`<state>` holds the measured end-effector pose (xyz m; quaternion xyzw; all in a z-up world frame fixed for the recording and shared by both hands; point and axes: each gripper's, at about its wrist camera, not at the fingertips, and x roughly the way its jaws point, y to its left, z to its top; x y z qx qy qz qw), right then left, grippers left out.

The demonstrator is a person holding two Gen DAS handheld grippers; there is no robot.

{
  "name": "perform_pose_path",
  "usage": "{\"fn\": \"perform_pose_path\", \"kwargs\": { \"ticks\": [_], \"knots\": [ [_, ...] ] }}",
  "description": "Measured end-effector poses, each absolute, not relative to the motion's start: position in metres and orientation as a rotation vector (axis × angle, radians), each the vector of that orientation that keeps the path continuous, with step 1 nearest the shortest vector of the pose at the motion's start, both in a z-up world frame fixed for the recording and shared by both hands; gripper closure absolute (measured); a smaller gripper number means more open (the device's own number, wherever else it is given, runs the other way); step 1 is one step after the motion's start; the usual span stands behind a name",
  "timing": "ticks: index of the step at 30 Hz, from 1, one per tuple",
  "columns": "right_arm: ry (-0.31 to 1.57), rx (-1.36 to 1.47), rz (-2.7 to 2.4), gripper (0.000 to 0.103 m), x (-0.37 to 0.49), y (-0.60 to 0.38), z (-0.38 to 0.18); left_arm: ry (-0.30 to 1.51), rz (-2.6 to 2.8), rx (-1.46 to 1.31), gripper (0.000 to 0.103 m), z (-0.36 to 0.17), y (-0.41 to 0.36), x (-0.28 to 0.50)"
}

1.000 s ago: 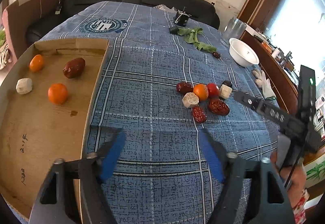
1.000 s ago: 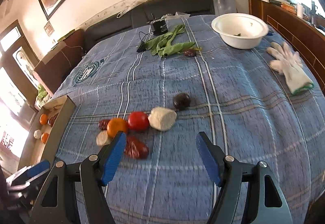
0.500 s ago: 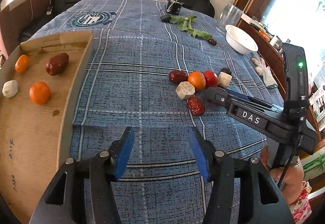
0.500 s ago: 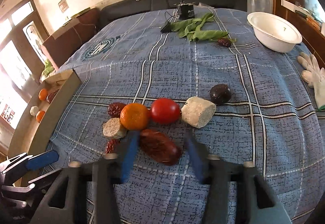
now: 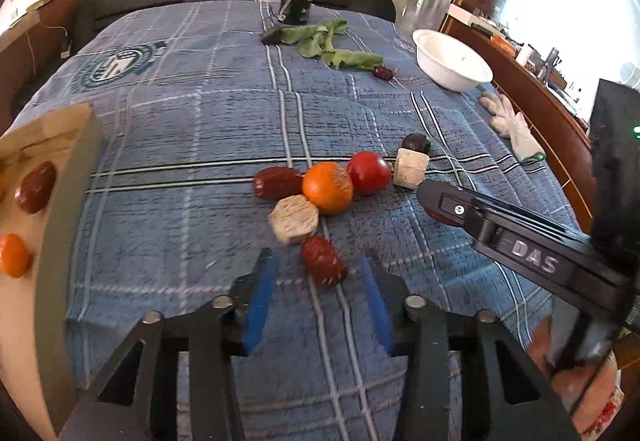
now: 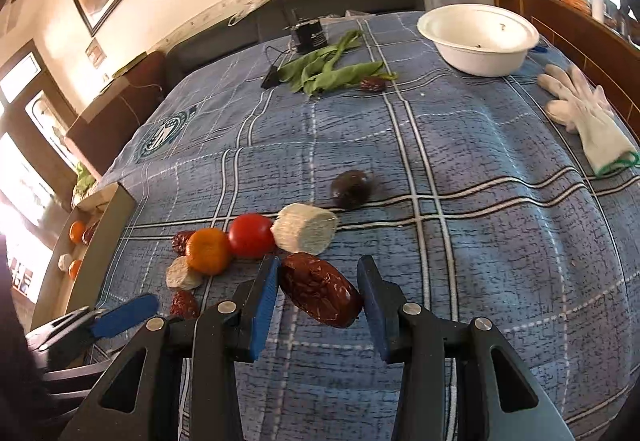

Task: Organize fruits
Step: 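Grasp a large red date with the right tool while the left tool grasps a small red date, then carry both red dates into the cardboard tray and open both tools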

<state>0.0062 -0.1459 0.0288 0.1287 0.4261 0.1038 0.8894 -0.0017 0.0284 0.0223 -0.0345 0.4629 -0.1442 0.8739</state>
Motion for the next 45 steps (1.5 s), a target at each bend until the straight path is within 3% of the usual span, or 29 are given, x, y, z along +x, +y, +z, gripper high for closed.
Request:
{"fn": "perform_pose_path", "kwargs": {
  "ticks": [3, 4, 37, 45],
  "knots": [
    [0.874, 0.249, 0.205, 0.060, 0.006, -0.144, 0.031, 0.952, -0.292, -0.049, 0.070, 0.020, 0.022, 0.000],
    [0.872, 0.241, 0.201, 0.060, 0.006, -0.143, 0.032, 0.943, -0.288, -0.046, 0.079, 0.020, 0.022, 0.000],
    [0.747, 0.015, 0.137, 0.060, -0.019, -0.106, 0.043, 0.765, -0.059, -0.147, 0.079, 0.081, 0.128, -0.075],
    [0.726, 0.041, 0.236, 0.059, -0.040, -0.072, 0.069, 0.748, 0.006, -0.172, 0.079, 0.082, 0.165, -0.088]
  ]
}}
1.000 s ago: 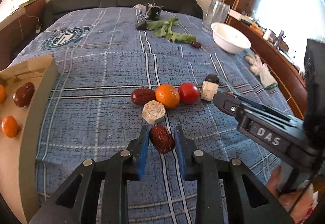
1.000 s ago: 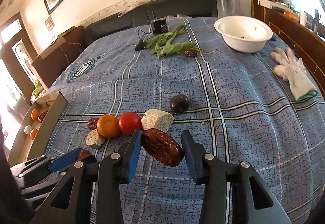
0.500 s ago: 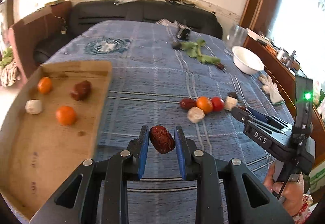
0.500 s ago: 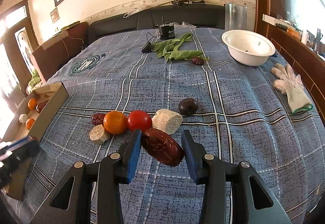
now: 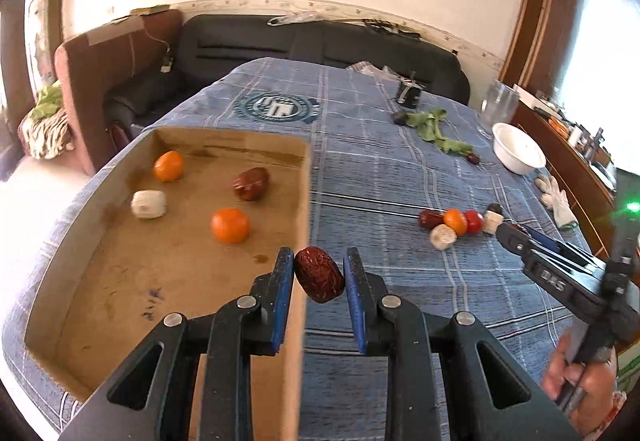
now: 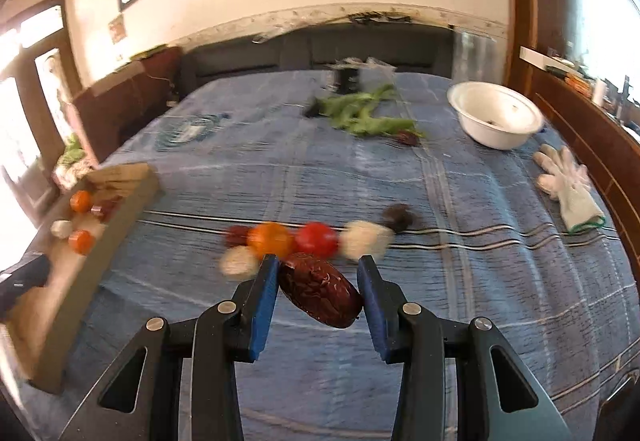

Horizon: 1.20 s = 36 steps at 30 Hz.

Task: Organize fruits
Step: 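Carry both red dates into the cardboard tray and open both tools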

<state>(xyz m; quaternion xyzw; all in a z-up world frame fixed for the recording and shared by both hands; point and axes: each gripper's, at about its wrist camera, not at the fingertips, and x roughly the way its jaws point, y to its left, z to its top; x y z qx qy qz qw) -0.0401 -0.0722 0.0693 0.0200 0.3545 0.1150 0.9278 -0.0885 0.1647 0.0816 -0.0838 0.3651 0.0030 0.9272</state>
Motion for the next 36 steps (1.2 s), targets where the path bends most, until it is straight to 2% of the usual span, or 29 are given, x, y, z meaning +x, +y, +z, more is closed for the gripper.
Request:
{"fn": "perform_pose_path", "kwargs": {
  "ticks": [7, 18, 27, 33, 36],
  "knots": [
    [0.706, -0.048, 0.386, 0.059, -0.055, -0.001, 0.092, 0.748, 0.041, -0.221, 0.079, 0.079, 0.196, -0.094],
    [0.748, -0.138, 0.609, 0.059, -0.051, 0.109, 0.093, 0.784, 0.218, -0.340, 0.078, 0.079, 0.310, -0.081],
    [0.831, -0.257, 0.676, 0.058, -0.039, 0.172, 0.058, 0.913, 0.228, -0.362, 0.078, 0.052, 0.329, -0.053],
    [0.871, -0.283, 0.668, 0.058, -0.032, 0.186, 0.040, 0.931, 0.227, -0.355, 0.078, 0.045, 0.328, -0.046],
    [0.860, -0.300, 0.663, 0.057, -0.033, 0.188, 0.038, 0.934, 0.229, -0.368, 0.074, 0.043, 0.330, -0.046]
  ]
}}
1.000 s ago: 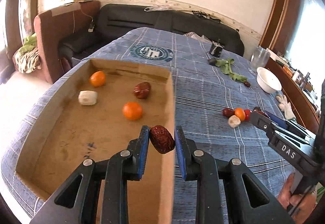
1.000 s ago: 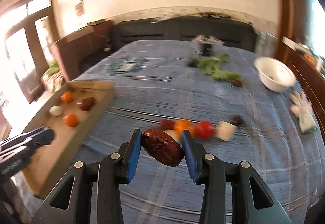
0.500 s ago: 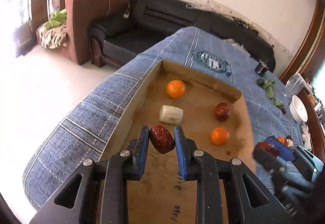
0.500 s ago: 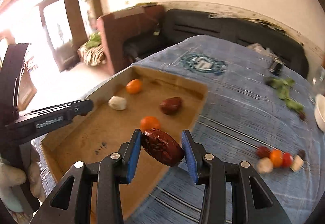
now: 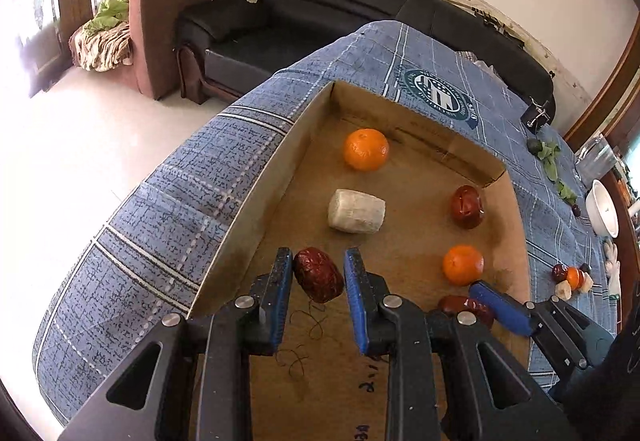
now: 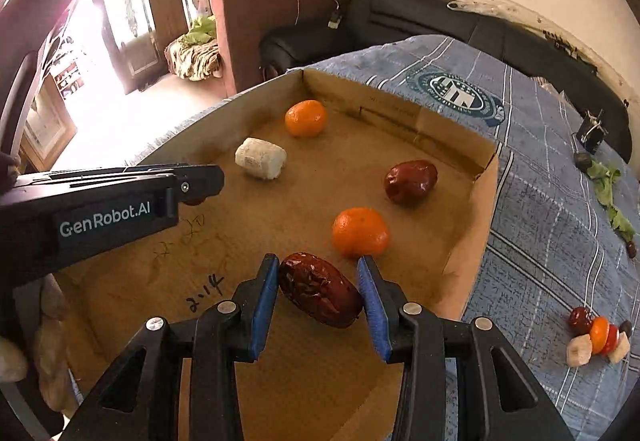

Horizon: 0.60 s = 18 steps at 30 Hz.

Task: Organize fruits
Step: 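Carry both red dates into the cardboard tray and open both tools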

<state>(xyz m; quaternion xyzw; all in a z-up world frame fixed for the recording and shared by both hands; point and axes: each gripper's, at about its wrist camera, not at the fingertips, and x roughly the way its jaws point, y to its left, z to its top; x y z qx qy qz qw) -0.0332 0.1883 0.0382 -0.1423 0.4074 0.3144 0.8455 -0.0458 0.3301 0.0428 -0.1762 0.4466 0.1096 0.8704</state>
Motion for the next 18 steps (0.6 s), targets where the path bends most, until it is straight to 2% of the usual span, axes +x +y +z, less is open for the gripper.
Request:
{"fn": "perform_pose_path", "kwargs": {
  "ticks": [1, 5, 7, 8, 11, 15, 18],
  "knots": [
    [0.858, -0.304, 0.666, 0.057, -0.032, 0.189, 0.038, 0.934, 0.231, -0.377, 0.069, 0.042, 0.331, -0.046],
    [0.841, -0.299, 0.671, 0.055, -0.036, 0.188, 0.041, 0.915, 0.237, -0.392, 0.061, 0.046, 0.333, -0.050],
    [0.821, -0.284, 0.673, 0.040, -0.038, 0.185, 0.046, 0.904, 0.237, -0.391, 0.057, 0.051, 0.331, -0.054],
    [0.804, -0.272, 0.677, 0.037, -0.040, 0.182, 0.051, 0.898, 0.234, -0.393, 0.056, 0.053, 0.330, -0.057],
    [0.765, -0.250, 0.681, 0.037, -0.048, 0.173, 0.065, 0.867, 0.226, -0.401, 0.051, 0.063, 0.325, -0.068],
    [0.717, -0.185, 0.662, 0.035, -0.059, 0.142, 0.083, 0.806, 0.208, -0.444, 0.040, 0.079, 0.320, -0.089],
    [0.703, -0.128, 0.615, 0.030, -0.067, 0.112, 0.087, 0.777, 0.207, -0.447, 0.038, 0.087, 0.313, -0.100]
  ]
}}
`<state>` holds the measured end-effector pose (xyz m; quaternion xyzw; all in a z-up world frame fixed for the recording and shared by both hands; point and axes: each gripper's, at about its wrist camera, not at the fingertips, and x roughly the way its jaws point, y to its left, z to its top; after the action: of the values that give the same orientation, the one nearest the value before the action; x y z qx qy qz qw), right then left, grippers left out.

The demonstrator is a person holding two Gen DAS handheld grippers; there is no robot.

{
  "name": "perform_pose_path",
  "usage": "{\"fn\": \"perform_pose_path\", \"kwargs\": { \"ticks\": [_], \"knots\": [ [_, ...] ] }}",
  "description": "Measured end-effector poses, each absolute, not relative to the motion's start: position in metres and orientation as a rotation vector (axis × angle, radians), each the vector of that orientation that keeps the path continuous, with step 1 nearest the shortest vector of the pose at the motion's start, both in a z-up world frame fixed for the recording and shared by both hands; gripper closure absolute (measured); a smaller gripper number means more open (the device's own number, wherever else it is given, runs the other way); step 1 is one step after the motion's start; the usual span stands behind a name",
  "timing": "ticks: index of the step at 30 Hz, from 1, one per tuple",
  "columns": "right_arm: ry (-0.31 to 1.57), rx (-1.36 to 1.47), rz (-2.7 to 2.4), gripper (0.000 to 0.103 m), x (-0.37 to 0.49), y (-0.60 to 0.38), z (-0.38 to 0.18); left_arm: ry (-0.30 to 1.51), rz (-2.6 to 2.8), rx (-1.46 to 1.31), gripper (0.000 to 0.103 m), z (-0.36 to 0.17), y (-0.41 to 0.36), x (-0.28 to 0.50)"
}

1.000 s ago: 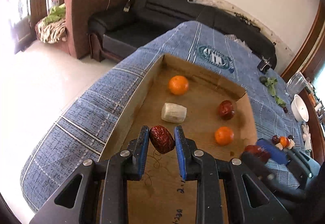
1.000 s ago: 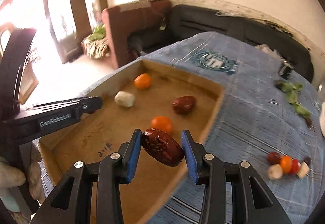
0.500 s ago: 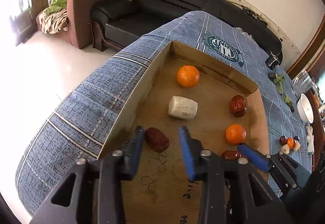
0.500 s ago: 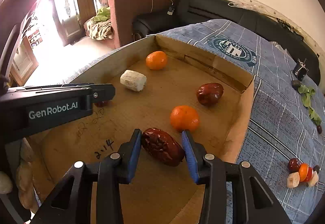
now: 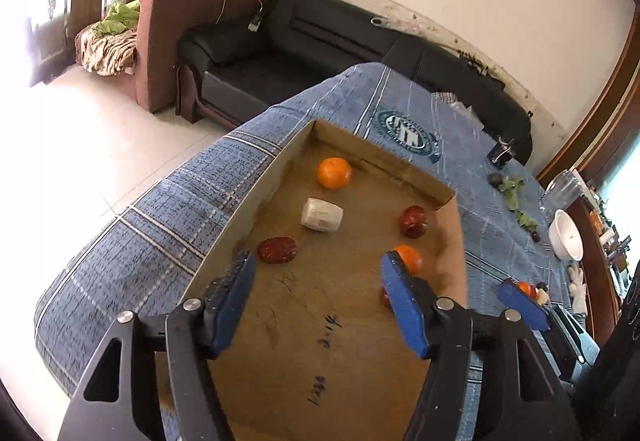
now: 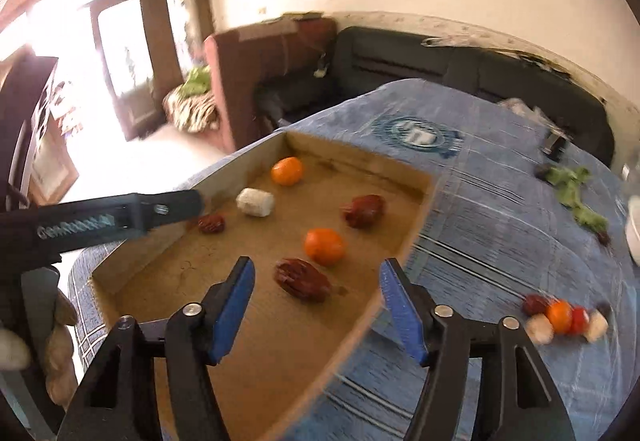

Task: Organize fruits
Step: 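Carry both red dates into the cardboard tray and open both tools, then move both tools back toward the remaining fruits, right tool nearing a white cake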

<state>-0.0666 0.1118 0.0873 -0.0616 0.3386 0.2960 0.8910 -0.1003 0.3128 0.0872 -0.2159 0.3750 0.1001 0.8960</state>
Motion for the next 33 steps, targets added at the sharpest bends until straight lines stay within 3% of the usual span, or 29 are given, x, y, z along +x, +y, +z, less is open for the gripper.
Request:
{"fn": "perform_pose_path", "kwargs": {
  "ticks": [6, 9, 21, 33],
  "knots": [
    [0.735, -0.010, 0.485, 0.029, -0.072, 0.045, 0.079, 0.748, 0.168, -0.391, 0.037, 0.097, 0.278, -0.107],
    [0.747, 0.065, 0.430, 0.029, -0.073, 0.012, 0.077, 0.730, 0.140, -0.326, 0.025, 0.101, 0.249, -0.108],
    [0.747, 0.171, 0.338, 0.026, -0.081, -0.052, 0.068, 0.755, 0.088, -0.060, 0.025, 0.098, 0.153, -0.106],
    [0.761, 0.230, 0.314, 0.026, -0.079, -0.082, 0.059, 0.794, 0.082, -0.011, 0.025, 0.089, 0.129, -0.097]
  ]
}}
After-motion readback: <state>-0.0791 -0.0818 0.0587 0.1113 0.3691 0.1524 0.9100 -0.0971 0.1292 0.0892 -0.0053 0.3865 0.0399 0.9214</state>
